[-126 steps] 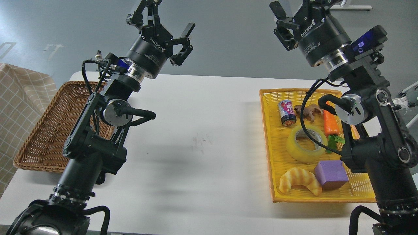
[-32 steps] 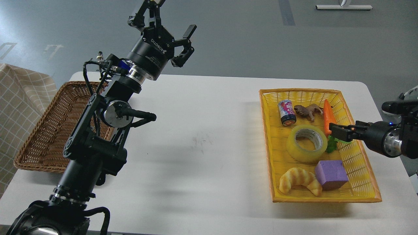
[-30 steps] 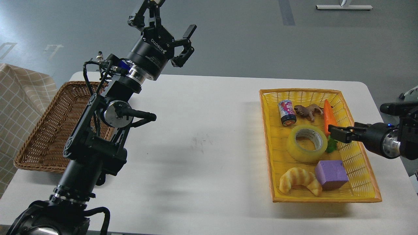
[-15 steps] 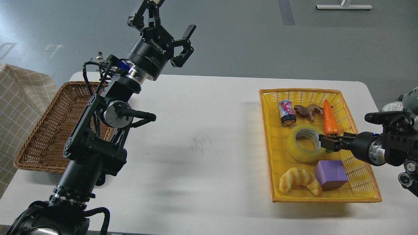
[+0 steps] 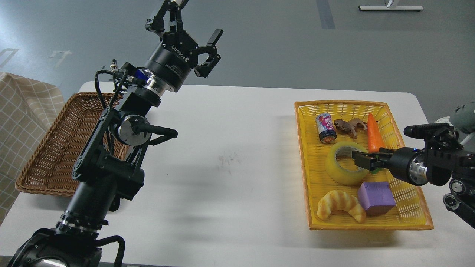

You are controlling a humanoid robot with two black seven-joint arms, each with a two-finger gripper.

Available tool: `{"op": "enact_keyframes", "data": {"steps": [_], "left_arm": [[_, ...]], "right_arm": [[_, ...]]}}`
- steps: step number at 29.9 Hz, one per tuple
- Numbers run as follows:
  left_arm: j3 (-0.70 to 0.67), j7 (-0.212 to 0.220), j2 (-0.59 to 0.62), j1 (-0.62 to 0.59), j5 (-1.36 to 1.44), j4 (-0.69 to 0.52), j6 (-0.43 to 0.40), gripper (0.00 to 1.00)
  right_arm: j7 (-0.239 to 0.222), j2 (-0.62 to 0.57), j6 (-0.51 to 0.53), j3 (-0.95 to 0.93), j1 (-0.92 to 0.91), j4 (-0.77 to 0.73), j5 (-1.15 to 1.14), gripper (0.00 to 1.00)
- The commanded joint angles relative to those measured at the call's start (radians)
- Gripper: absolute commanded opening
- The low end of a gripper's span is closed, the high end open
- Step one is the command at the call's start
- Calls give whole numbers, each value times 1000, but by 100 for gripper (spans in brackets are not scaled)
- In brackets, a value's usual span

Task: Place and transfer tape with both arms
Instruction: 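Close the right gripper on the rim of the tape roll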

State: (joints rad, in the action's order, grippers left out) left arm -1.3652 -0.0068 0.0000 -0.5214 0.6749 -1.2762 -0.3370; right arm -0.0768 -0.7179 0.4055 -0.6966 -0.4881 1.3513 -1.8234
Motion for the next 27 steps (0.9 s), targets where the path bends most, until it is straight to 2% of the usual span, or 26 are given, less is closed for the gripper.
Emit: {"op": "enact_keyframes", "data": {"steps": [1,6,10,26,27], "left_arm": [[0,2,0,0,0,0,1,98],[0,4,0,1,0,0,1,98],[0,4,0,-2,0,0,3,98],[3,7,0,1,0,1,15,98],[3,5,0,1,0,1,15,98]], "right_arm": [[-1,3,1,8,0,-6,-11,80],[-14,5,-1,9,2,-6,-13,74],[-15,14,1,9,2,-6,-13,64],[-15,22,21,11,11,-7,-11,61],[-15,23,21,11,11,-9,-13,59]]}}
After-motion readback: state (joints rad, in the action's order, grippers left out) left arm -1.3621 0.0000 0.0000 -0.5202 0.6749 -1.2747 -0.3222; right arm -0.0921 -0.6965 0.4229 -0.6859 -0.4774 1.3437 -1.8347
